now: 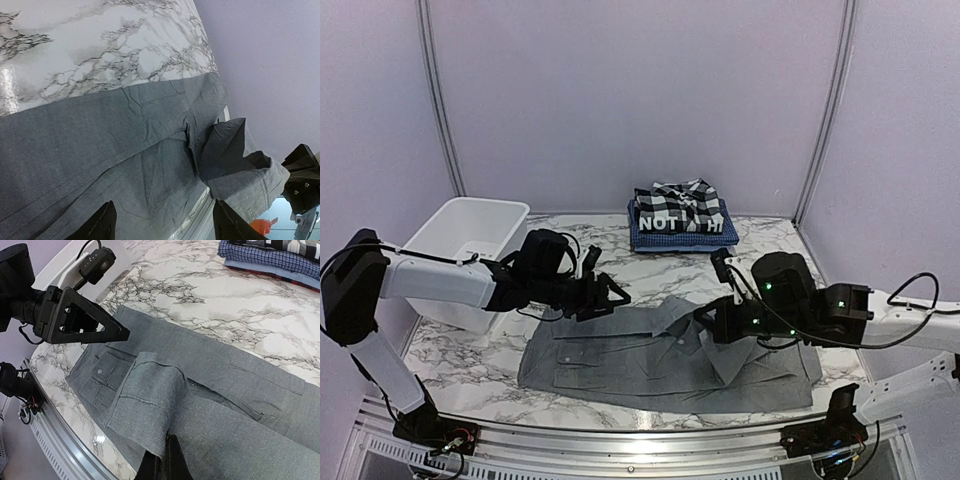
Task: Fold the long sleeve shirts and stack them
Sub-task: Fold the 1/3-folded shirt at the center of the board, then pass from the right arm to the left
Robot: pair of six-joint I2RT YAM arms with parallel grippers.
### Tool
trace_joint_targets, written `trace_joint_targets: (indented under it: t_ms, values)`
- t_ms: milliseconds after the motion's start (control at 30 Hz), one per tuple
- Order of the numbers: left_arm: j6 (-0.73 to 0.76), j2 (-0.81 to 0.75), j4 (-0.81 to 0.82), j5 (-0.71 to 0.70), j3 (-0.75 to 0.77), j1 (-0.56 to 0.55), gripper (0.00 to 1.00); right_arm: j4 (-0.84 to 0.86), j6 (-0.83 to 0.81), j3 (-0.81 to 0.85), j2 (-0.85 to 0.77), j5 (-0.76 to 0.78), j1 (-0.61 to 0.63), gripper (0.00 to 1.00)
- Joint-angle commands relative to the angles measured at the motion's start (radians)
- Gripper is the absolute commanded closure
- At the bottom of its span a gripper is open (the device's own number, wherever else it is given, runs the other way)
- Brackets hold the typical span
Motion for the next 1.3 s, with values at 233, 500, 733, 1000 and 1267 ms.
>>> trace_joint_targets:
  t_ms: [233, 500, 733, 1000, 1267]
  values:
    - [-0.058, 0.027, 0.248, 0.126, -0.012, -0.033, 0.31, 0.327, 0.055, -0.073, 0.044, 0.014, 0.01, 1.0]
    - [-0.051, 0.061, 0.429, 0.187, -0.024, -0.07, 0.29, 0.454, 0.07, -0.126, 0.028, -0.157, -0.045, 1.0]
    - [-0.071, 0.05, 0.48, 0.207, -0.032, -0.091, 0.36, 0.481, 0.1, -0.17, -0.011, -0.199, -0.095, 1.0]
    - [-0.119, 0.045, 0.507, 0.203, -0.039, -0.107, 0.77, 0.501, 0.109, -0.182, 0.006, -0.205, -0.096, 1.0]
    - [-0.083, -0.039, 0.412, 0.252, -0.045, -0.108, 1.0, 0.383, 0.08, -0.159, -0.024, -0.136, -0.098, 0.66]
